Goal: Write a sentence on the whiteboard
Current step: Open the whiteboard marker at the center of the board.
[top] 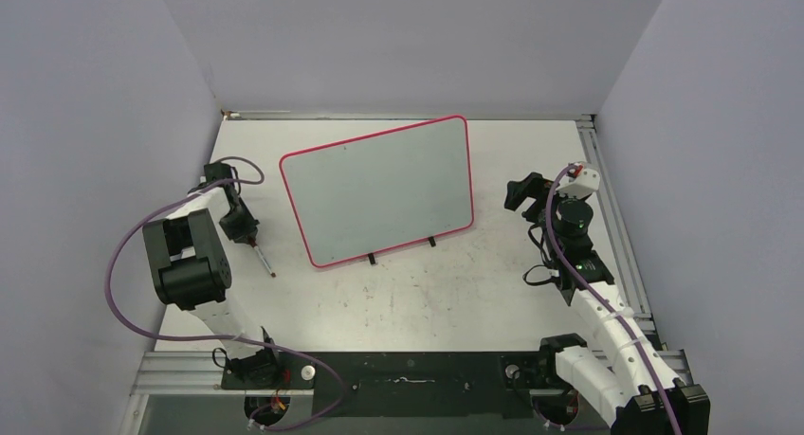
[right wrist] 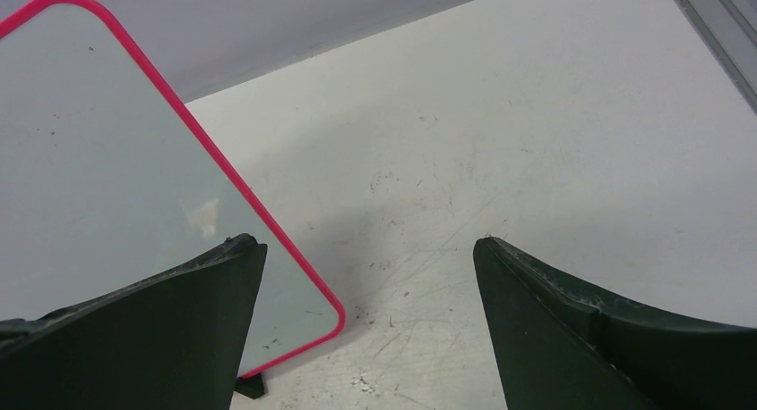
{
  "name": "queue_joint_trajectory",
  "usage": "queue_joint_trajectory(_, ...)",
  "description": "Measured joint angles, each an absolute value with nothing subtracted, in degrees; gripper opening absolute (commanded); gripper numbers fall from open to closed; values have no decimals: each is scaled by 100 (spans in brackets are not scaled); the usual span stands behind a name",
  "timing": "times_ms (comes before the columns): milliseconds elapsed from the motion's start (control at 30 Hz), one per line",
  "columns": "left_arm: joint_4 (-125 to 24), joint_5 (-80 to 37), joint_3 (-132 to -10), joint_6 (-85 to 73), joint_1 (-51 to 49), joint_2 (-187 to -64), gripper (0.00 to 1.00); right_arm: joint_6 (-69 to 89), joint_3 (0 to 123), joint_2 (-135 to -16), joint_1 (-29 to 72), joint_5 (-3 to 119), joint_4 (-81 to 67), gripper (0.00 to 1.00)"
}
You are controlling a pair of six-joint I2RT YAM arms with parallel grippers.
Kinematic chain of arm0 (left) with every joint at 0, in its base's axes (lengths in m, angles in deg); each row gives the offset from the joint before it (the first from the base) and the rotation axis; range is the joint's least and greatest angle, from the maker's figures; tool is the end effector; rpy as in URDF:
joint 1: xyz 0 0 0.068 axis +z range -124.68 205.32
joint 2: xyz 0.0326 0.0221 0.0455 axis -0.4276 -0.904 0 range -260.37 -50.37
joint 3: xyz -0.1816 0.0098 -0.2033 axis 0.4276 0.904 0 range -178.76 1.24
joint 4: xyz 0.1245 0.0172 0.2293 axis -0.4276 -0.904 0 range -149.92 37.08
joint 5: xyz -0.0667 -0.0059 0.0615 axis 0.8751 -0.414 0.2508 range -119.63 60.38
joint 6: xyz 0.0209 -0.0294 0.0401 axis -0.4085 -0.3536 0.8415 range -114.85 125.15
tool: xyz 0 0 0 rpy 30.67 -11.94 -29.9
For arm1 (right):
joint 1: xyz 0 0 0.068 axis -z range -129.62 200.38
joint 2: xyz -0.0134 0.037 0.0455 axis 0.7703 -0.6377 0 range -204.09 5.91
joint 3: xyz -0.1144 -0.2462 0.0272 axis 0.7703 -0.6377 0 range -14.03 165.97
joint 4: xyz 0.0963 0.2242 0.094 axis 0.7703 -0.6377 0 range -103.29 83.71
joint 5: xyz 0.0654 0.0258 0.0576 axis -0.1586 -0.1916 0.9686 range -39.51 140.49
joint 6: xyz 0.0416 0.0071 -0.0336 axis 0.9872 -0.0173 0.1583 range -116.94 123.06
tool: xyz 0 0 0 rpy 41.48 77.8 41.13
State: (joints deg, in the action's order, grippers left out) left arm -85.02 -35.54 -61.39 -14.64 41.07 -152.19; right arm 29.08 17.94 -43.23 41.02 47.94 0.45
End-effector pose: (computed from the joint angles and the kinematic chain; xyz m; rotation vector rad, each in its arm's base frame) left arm 0.3233 0.0950 0.1598 -0.8804 2.6676 0.1289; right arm 0.2044 0.0319 0.2783 0.2890 1.7470 0.4105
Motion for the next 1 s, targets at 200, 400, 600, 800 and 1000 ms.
queue_joint_trajectory(200,-8484,-3530,-6102,-1459,4107,-15175,0,2906,1794,-4317,4102,4797,43,90)
queue_joint_trajectory(400,-8552,-3401,-5337,-1560,4109,-14384,0,2895,1794,-4317,4095,4974,52,90)
queue_joint_trajectory(600,-8659,-3158,-4788,-1768,4107,-13208,0,2725,1796,-4515,3614,5929,410,92)
queue_joint_trajectory(800,-8685,-2780,-4329,-2159,4102,-12102,0,2469,2113,-5239,2218,6488,404,94)
queue_joint_trajectory(1000,-8830,-2634,-3967,-2692,3929,-10911,0,2432,2904,-6244,633,6504,535,98)
